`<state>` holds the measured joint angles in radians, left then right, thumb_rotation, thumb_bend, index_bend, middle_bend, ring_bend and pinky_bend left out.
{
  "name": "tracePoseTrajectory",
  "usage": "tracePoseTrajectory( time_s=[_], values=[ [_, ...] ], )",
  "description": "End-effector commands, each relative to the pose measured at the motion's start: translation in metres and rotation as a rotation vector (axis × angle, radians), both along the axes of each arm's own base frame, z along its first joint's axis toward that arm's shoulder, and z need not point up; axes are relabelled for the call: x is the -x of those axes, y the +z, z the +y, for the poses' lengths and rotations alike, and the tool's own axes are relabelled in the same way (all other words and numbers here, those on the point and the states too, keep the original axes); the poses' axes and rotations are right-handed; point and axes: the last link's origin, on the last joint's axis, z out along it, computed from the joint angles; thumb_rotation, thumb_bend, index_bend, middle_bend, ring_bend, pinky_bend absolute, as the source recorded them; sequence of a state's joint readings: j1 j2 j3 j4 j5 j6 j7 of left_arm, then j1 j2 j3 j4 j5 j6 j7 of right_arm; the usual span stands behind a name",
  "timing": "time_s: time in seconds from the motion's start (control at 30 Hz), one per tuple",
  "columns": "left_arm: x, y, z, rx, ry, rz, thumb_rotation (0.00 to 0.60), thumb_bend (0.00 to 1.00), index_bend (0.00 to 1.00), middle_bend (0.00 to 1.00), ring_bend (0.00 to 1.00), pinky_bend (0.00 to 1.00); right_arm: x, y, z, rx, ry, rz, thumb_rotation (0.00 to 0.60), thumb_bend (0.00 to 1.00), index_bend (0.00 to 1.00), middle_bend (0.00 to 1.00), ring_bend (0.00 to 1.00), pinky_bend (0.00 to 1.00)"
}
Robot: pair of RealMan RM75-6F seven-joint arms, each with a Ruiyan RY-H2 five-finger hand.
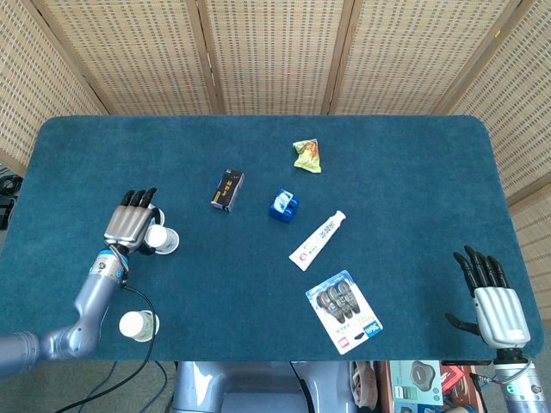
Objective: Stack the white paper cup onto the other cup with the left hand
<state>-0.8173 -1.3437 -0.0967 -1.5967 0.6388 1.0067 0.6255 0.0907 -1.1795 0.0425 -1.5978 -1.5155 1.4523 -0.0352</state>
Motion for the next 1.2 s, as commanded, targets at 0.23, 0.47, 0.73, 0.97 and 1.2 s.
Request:
tracePoseTrajectory(
  time_s=[0.23, 0.47, 0.73, 0.97, 1.2],
  values=[
    [0.010, -0.009, 0.004, 0.003, 0.050, -0.017, 0.600, 0.17, 0.45, 0.00, 0.00, 0.00, 0.000, 0.000, 0.000, -0.001, 0.000, 0.002, 0.600, 0.00, 0.00, 0.00, 0.00, 0.00],
    [0.016, -0.008, 0.008, -0.012, 0.074, -0.013, 0.600, 0.17, 0.45, 0.00, 0.00, 0.00, 0.001, -0.001, 0.000, -0.003, -0.002, 0.005, 0.600, 0.00, 0.00, 0.00, 0.00, 0.00],
    [0.017, -0.009, 0.007, -0.017, 0.071, -0.004, 0.600, 0.17, 0.23, 0.00, 0.00, 0.00, 0.000, -0.001, 0.000, -0.002, 0.002, 0.002, 0.600, 0.00, 0.00, 0.00, 0.00, 0.00],
    [0.012, -0.004, 0.004, -0.002, 0.054, -0.004, 0.600, 0.17, 0.07, 0.00, 0.00, 0.00, 0.000, -0.002, 0.000, 0.000, 0.005, 0.002, 0.600, 0.00, 0.00, 0.00, 0.00, 0.00],
    [-0.005, 0.009, -0.013, 0.039, -0.009, -0.060, 0.600, 0.17, 0.07, 0.00, 0.00, 0.00, 0.000, -0.003, 0.000, -0.002, 0.005, 0.003, 0.600, 0.00, 0.00, 0.00, 0.00, 0.00]
  ],
)
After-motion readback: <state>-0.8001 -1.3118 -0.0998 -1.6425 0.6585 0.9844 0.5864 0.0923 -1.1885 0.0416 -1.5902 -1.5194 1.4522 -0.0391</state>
